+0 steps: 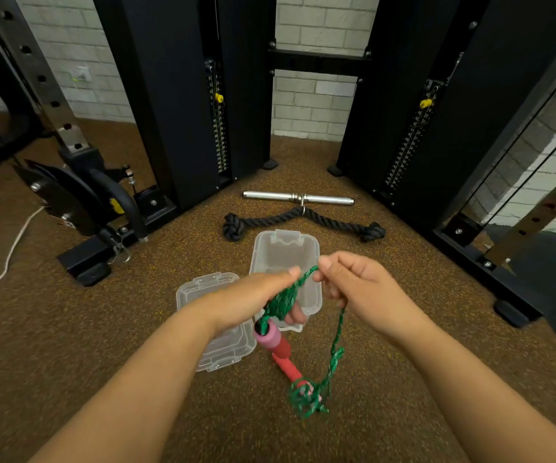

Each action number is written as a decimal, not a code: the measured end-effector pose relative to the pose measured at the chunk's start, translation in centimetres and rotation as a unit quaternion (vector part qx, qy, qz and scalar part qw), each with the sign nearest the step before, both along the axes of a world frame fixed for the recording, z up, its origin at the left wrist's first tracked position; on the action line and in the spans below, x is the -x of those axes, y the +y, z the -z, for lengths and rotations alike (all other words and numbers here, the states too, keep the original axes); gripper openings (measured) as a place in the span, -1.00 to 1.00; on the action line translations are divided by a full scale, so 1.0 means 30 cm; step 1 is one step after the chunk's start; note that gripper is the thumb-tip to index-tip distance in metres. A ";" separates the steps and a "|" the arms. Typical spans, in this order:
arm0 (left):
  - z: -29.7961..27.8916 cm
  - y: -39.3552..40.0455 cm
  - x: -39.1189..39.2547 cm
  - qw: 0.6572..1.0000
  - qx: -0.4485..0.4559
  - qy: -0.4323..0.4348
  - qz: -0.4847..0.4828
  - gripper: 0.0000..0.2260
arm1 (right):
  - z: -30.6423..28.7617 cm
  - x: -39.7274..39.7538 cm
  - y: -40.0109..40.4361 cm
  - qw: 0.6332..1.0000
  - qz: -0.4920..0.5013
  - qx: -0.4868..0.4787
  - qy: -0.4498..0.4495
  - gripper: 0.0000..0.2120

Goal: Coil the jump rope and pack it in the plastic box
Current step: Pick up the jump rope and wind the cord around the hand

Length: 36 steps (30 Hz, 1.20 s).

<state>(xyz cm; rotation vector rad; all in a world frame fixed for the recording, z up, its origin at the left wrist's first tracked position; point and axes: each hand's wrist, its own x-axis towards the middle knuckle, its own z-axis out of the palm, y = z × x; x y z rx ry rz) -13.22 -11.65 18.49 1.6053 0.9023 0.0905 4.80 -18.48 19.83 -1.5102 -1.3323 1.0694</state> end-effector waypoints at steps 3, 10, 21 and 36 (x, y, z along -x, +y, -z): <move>-0.021 -0.002 -0.003 0.998 0.013 -0.048 0.031 -0.76 | 0.014 -0.016 0.012 0.998 0.034 0.019 0.043 -0.70; -0.046 0.029 0.027 0.975 0.070 -0.205 -0.056 -0.63 | 0.034 -0.028 0.013 0.979 -0.054 0.083 0.181 -0.73; -0.047 0.060 0.039 0.906 0.135 -0.314 -0.251 -0.69 | 0.062 -0.046 0.015 0.998 0.007 0.057 -0.040 -0.82; -0.036 0.022 -0.023 0.899 0.141 -0.332 -0.246 -0.64 | 0.109 0.047 -0.007 0.970 -0.124 0.073 -0.195 -0.73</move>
